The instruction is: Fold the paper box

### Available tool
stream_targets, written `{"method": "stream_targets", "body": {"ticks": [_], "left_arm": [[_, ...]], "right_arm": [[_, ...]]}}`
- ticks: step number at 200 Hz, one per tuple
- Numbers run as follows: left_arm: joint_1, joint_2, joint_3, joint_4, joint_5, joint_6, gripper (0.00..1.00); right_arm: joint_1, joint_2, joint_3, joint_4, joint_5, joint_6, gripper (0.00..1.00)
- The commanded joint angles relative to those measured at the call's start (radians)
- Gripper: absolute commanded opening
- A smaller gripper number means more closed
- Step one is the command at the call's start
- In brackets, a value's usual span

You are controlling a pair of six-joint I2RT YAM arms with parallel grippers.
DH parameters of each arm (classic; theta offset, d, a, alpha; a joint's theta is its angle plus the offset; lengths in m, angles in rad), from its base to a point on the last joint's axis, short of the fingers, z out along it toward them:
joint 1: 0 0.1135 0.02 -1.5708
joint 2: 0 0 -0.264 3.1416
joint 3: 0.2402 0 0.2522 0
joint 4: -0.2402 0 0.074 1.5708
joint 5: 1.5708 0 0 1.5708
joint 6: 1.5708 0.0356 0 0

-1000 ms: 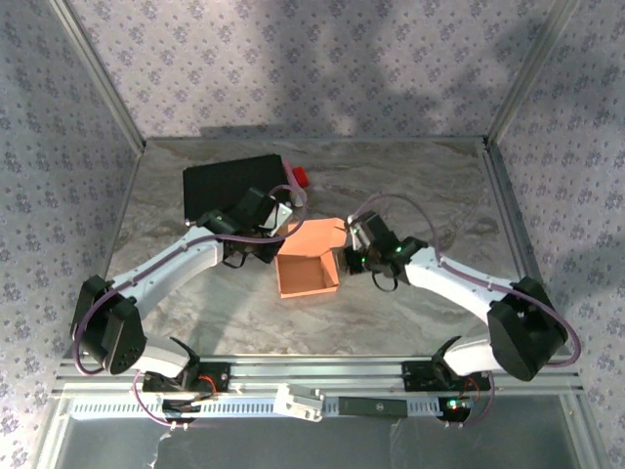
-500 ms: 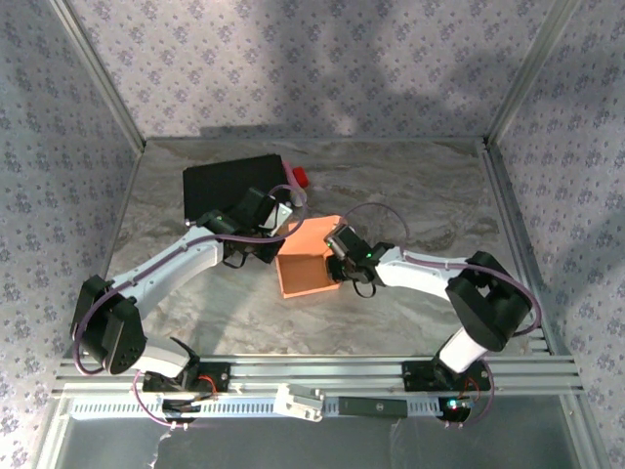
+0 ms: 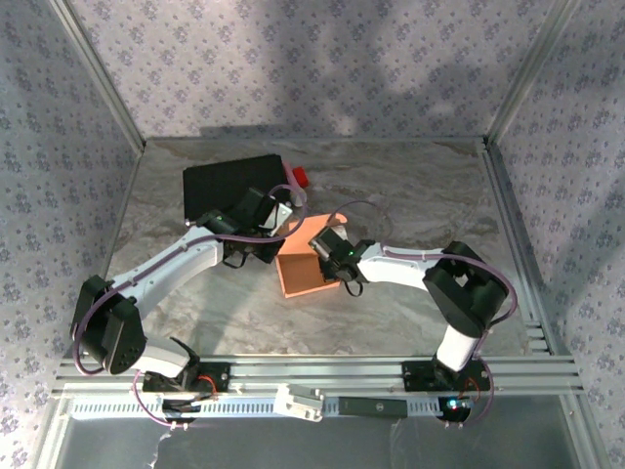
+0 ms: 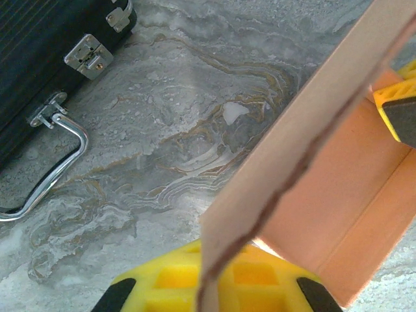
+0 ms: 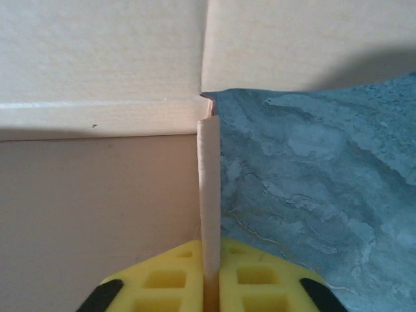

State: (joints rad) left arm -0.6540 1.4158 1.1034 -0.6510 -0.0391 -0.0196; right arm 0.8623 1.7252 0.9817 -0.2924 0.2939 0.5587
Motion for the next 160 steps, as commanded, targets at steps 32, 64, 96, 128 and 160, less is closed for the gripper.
{"method": "stream_targets", "body": {"ticks": [32, 64, 96, 128, 160], "left_arm": [[0.004, -0.012, 0.012, -0.015, 0.008, -0.007, 0.00], [0.005, -0.019, 0.012, -0.018, 0.008, -0.010, 0.00], [0.005, -0.027, 0.011, -0.021, 0.007, -0.011, 0.00], [0.005, -0.030, 0.008, -0.020, 0.007, -0.008, 0.00], [0.006, -0.030, 0.012, -0.021, 0.013, -0.002, 0.00]], "right_arm": [[0.087, 0.059, 0.102, -0.181, 0.227, 0.010, 0.00], [0.117, 0.100, 0.147, -0.247, 0.269, 0.023, 0.00], [0.111, 0.052, 0.109, -0.194, 0.217, 0.009, 0.03], [0.102, -0.031, 0.085, -0.169, 0.165, -0.003, 0.22], [0.087, -0.093, 0.074, -0.162, 0.125, -0.007, 0.28]]}}
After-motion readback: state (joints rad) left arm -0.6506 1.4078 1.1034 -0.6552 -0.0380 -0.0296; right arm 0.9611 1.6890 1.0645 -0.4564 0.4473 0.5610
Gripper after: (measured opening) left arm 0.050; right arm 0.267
